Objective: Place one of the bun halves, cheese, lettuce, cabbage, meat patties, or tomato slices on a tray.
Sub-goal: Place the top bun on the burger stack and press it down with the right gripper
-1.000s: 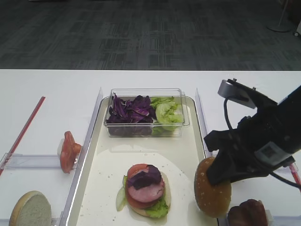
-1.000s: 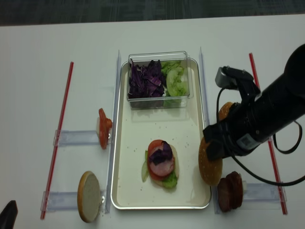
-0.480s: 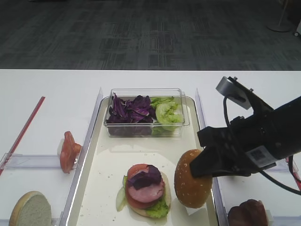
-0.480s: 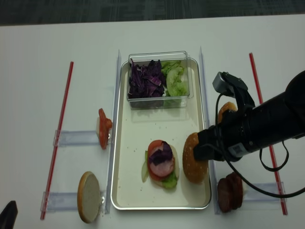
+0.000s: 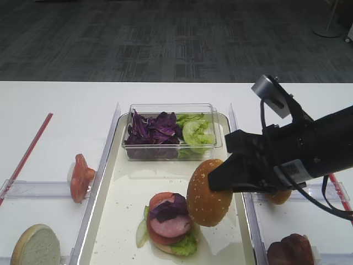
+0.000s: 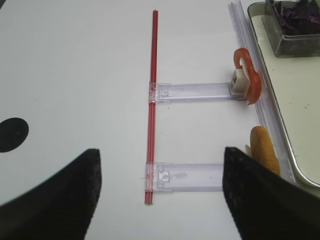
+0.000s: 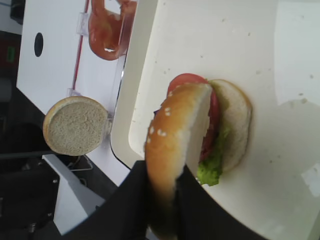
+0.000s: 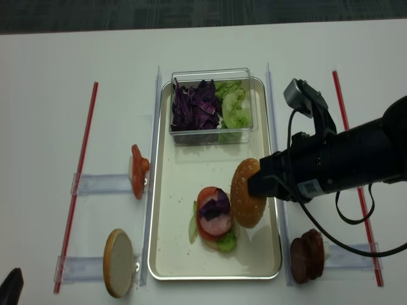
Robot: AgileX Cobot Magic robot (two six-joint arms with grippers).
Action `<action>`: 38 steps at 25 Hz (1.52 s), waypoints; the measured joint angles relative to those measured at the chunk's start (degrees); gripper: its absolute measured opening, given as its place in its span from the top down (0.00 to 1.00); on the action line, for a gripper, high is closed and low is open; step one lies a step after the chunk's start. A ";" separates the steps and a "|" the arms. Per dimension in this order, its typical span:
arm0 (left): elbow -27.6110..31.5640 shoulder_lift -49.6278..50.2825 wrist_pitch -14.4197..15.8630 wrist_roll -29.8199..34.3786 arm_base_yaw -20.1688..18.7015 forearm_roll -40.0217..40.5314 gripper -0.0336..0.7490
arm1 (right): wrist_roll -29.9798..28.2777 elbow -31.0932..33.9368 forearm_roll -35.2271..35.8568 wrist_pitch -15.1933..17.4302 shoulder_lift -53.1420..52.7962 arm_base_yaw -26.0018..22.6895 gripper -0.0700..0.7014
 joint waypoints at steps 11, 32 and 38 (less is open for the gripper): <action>0.00 0.00 0.00 0.00 0.00 0.00 0.35 | -15.11 0.00 14.12 12.05 11.38 0.00 0.70; 0.00 0.00 0.00 0.00 0.00 0.00 0.35 | -27.98 -0.56 25.52 19.50 27.99 0.00 0.70; 0.00 0.00 0.00 0.00 0.00 0.00 0.35 | -28.99 -0.59 25.97 19.74 29.33 0.00 0.70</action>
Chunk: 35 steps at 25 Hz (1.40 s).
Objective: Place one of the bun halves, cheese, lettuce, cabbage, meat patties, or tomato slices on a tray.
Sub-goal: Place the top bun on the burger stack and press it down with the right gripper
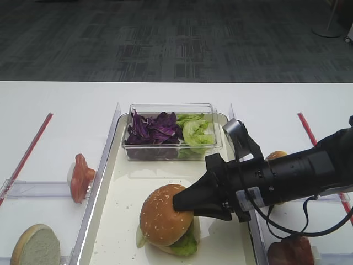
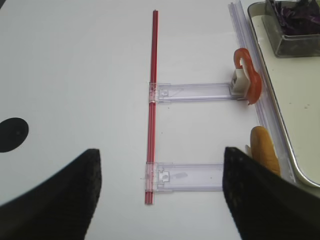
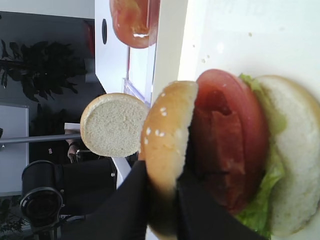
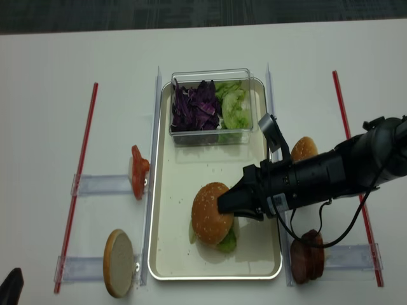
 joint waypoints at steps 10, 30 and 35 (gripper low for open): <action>0.00 0.00 0.00 0.00 0.00 0.00 0.35 | -1.10 0.00 0.11 0.10 0.00 -2.27 0.36; 0.00 0.00 0.00 0.00 0.00 0.00 0.35 | 1.90 0.00 -2.15 0.22 -2.30 -4.94 0.15; 0.00 0.00 0.00 0.00 0.00 0.00 0.35 | 4.58 0.00 -3.32 0.22 -4.42 -4.94 0.15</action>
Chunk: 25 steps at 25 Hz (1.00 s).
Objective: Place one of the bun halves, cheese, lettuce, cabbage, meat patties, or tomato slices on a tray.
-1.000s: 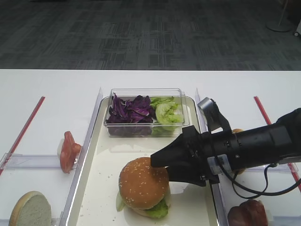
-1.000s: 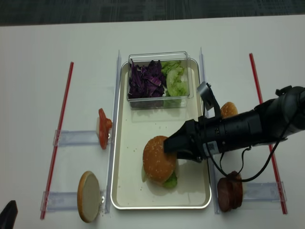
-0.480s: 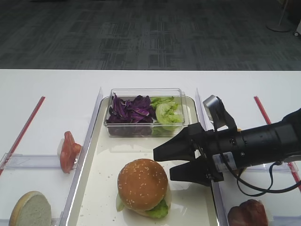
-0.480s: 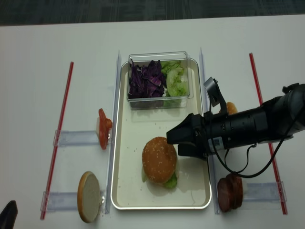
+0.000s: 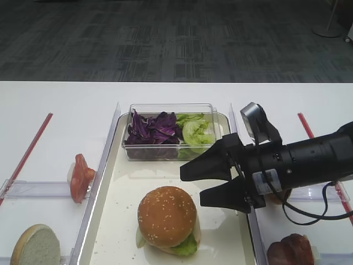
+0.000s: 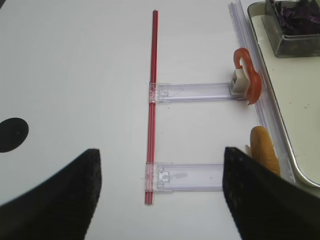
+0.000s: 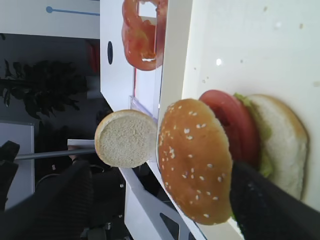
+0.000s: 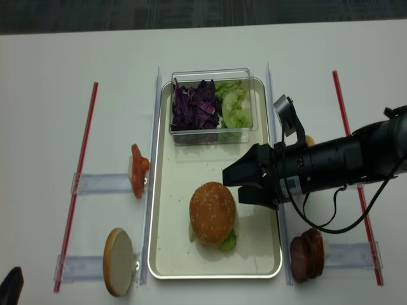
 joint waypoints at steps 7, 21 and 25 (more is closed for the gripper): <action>0.00 0.00 0.00 0.00 0.00 0.00 0.35 | 6.05 -1.35 -4.50 -2.32 -4.51 0.00 0.15; 0.00 0.00 0.00 0.00 0.00 0.00 0.35 | 35.28 -18.76 -37.56 -2.33 -9.90 -0.05 0.16; 0.00 0.00 0.00 0.00 0.00 0.00 0.35 | 42.21 -23.90 -45.59 -0.31 -9.90 -0.05 0.16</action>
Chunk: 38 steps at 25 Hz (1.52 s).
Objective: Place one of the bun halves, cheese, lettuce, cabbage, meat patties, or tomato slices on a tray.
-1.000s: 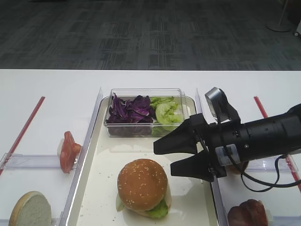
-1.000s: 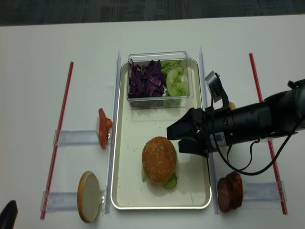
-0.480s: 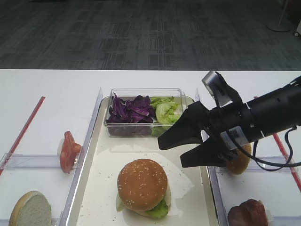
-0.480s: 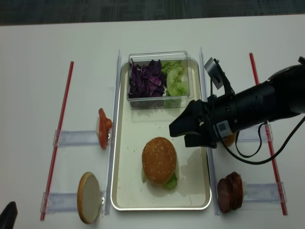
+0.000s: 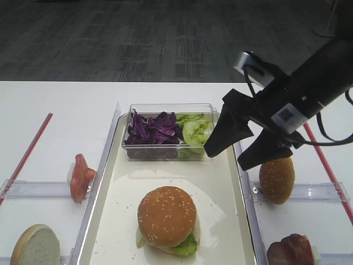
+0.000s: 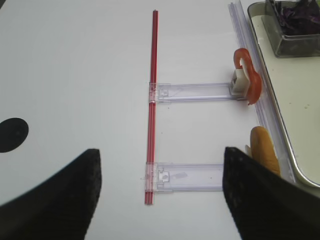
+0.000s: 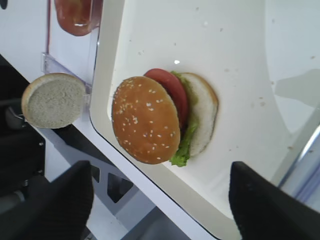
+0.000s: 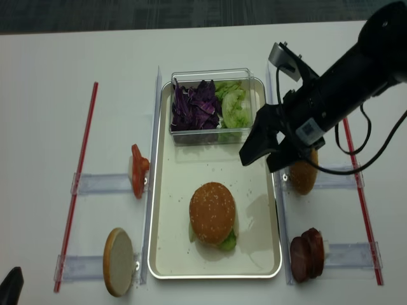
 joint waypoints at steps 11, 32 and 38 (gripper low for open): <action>0.00 0.00 0.00 0.00 0.00 0.00 0.35 | 15.90 -13.79 -18.51 3.52 0.00 0.00 0.16; 0.00 0.00 0.00 0.00 0.00 0.00 0.35 | 31.75 -16.74 -45.78 4.28 0.00 0.00 0.19; 0.00 0.00 0.00 0.00 0.00 0.00 0.35 | 30.78 -16.74 -46.56 4.36 0.00 -0.40 0.20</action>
